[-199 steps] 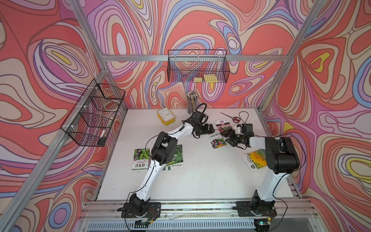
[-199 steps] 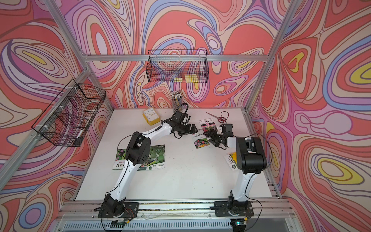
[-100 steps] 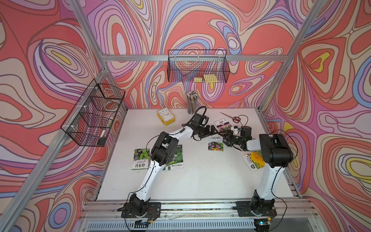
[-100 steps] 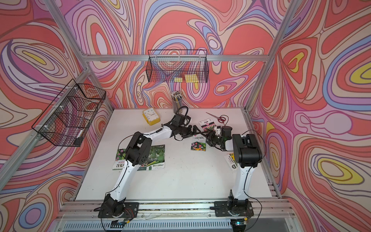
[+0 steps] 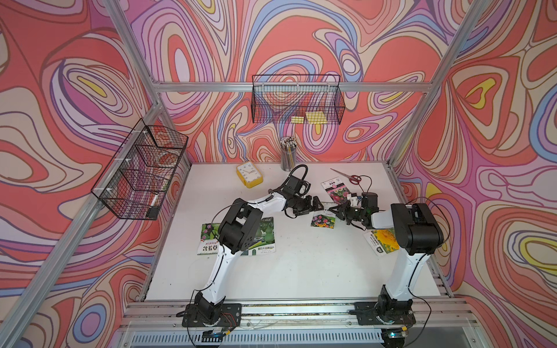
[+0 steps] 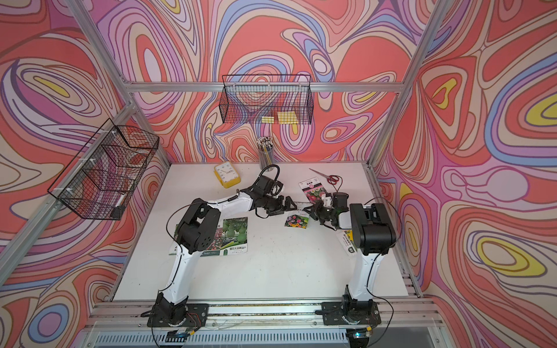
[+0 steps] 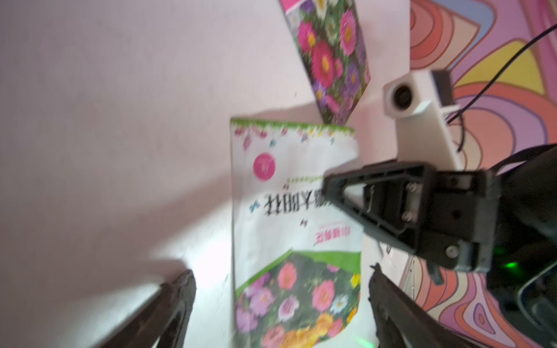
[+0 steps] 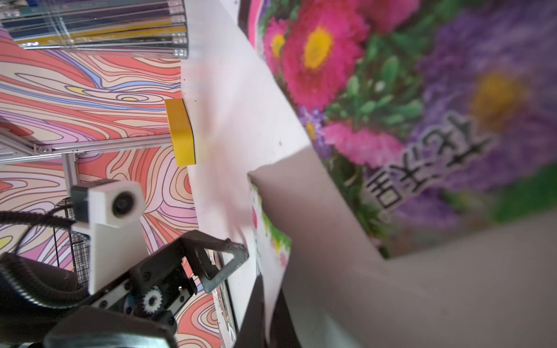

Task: Arrange the seed packets in a row
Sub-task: Pick up the seed packet from the center of the board, then place the seed packet at the center of the board.

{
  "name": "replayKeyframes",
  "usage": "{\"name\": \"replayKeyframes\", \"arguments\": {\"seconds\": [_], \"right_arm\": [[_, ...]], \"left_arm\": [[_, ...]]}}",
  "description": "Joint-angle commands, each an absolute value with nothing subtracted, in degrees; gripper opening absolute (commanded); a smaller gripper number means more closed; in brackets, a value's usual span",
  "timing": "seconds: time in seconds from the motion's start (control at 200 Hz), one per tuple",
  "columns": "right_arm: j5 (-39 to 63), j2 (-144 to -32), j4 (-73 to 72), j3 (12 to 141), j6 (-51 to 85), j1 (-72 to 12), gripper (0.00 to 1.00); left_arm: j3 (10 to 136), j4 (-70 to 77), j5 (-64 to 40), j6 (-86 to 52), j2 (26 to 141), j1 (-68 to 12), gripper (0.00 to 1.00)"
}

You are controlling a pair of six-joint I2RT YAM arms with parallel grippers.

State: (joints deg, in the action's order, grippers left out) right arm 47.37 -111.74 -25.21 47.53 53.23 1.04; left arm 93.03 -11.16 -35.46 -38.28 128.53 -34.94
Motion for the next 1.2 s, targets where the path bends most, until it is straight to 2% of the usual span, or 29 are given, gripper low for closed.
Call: {"name": "replayKeyframes", "arguments": {"seconds": [0.0,0.1,0.215,0.401,0.471,0.581,0.886,1.067,1.197], "right_arm": [[46.6,-107.4,-30.5,45.4,54.4,0.8,0.0],[40.3,-102.9,-34.3,42.0,57.9,-0.4,0.0],[31.7,-99.3,-38.1,40.0,61.0,-6.0,0.0],[17.0,-97.3,-39.8,40.5,63.5,-17.1,0.0],[12.1,-96.8,-40.4,40.3,63.3,-20.3,0.0],[6.5,-96.5,-43.8,38.9,63.6,-23.4,0.0],[2.6,-97.4,-53.0,34.7,67.9,-25.1,0.0],[1.5,-98.1,-57.0,34.0,69.7,-26.1,0.0],[1.3,-96.5,-56.6,33.4,69.8,-26.0,0.0]], "left_arm": [[84.0,-14.6,-34.1,-36.6,120.2,-35.2,0.9],[71.1,-2.4,-33.5,-46.1,112.4,-35.6,0.9],[59.4,14.5,-30.6,-60.2,107.3,-37.2,0.92],[55.5,20.3,-24.8,-66.4,104.1,-40.6,0.95],[52.3,26.7,-21.8,-69.3,102.2,-41.4,0.99],[47.2,35.7,-16.6,-72.7,99.0,-42.1,0.99],[41.8,38.4,-4.6,-71.7,92.4,-46.0,0.98],[46.1,31.2,-3.8,-69.9,94.0,-47.4,0.97],[44.6,33.1,-1.5,-70.8,94.6,-48.0,0.96]]}}
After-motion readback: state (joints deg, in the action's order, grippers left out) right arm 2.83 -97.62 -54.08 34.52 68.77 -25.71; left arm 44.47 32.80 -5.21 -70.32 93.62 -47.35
